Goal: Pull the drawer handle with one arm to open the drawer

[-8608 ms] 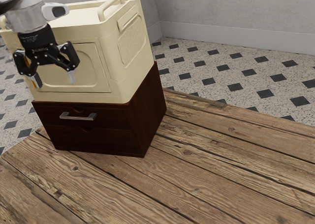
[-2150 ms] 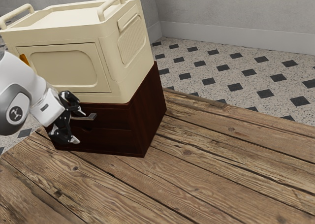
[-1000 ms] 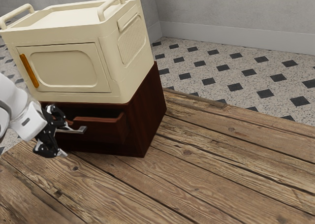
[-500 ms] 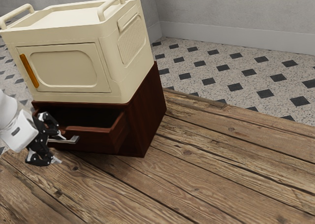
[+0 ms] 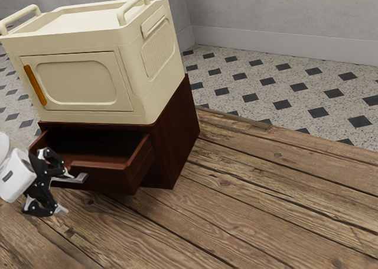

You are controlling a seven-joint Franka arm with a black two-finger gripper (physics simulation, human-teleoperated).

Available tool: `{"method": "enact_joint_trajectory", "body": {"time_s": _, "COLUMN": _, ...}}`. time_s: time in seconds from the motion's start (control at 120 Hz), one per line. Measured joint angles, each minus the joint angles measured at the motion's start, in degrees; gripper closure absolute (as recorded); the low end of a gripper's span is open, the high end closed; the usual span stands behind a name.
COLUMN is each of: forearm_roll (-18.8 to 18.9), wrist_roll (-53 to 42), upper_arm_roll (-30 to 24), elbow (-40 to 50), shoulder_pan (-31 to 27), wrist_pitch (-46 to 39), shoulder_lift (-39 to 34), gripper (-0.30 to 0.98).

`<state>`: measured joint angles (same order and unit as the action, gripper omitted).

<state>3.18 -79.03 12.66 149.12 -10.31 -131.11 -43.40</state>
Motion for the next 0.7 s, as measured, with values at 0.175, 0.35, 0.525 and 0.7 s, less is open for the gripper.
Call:
{"method": "enact_joint_trajectory", "body": {"time_s": 0.175, "forearm_roll": 0.32, "wrist_roll": 0.35, "upper_arm_roll": -0.11, "elbow": 1.51, "shoulder_pan": -0.55, "wrist_pitch": 0.06, "shoulder_lift": -1.46, "gripper": 0.19}}
{"method": "enact_joint_trajectory", "body": {"time_s": 0.35, "forearm_roll": 0.04, "wrist_roll": 0.67, "upper_arm_roll": -0.86, "elbow": 1.99, "shoulder_pan": -1.08, "wrist_pitch": 0.42, "shoulder_lift": -2.38, "gripper": 0.18}}
{"method": "enact_joint_trajectory", "body": {"time_s": 0.525, "forearm_roll": 0.32, "wrist_roll": 0.97, "upper_arm_roll": -1.21, "elbow": 2.1, "shoulder_pan": -1.81, "wrist_pitch": 0.97, "shoulder_lift": -3.47, "gripper": 0.27}}
{"method": "enact_joint_trajectory", "body": {"time_s": 0.7, "forearm_roll": 0.53, "wrist_roll": 1.2, "upper_arm_roll": -1.23, "elbow": 2.53, "shoulder_pan": -2.36, "wrist_pitch": 1.46, "shoulder_lift": -4.2, "gripper": 0.26}}
